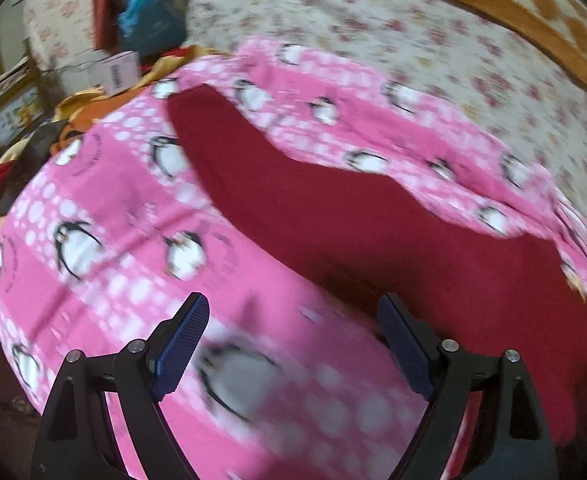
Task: Fold small clothes
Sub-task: 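Grasp the sleeve with the left gripper and fold it across the sweater body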
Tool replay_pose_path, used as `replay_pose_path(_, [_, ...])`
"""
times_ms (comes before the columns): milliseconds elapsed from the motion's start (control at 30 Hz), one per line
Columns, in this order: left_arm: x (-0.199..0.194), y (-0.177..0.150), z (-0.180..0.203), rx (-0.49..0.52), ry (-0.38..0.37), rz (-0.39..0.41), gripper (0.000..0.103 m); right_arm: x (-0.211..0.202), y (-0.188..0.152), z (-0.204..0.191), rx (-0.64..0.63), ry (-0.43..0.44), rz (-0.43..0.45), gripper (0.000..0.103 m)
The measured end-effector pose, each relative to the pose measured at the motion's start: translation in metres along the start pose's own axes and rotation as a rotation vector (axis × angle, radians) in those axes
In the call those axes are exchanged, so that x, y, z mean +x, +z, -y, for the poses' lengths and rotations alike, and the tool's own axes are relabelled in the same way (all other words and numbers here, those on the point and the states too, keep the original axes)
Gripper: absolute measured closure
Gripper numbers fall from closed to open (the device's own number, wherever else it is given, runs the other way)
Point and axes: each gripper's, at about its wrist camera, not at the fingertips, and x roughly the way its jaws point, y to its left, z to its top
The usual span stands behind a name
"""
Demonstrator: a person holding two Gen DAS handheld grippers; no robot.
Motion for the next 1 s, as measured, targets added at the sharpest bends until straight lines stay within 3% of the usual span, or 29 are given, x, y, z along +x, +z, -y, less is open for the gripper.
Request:
replay_pose_path(100, [0.021,0.023,-0.027,-0.072,0.06,0.002,0.034,0.003,-0.002,-0.002,-0.004,0.006,-0.014,0.0])
replay_pose_path(267, [0.05,0.046,-0.047,-0.106,0.138,0.008,0.036,0.007,-0.004,-0.003,-0.023,0.005,-0.029,0.0])
replay_pose_path(400, [0.074,0.056,-0.058,-0.145,0.144,-0.004,0.042,0.007,-0.004,-0.002,-0.02,0.019,-0.033,0.0])
replay_pose_path(567, [0.099,0.064,-0.062,-0.152,0.173,-0.028,0.043,0.012,-0.005,-0.004,-0.048,0.02,-0.054,0.0])
replay_pose_path(933, [0.133,0.083,-0.066,-0.198,0.147,-0.063,0.043,0.024,-0.009,-0.002,-0.058,0.02,-0.089,0.0])
replay_pose_path(1000, [0.133,0.083,-0.067,-0.204,0.124,-0.056,0.06,0.024,-0.009,-0.002,-0.06,0.02,-0.089,0.0])
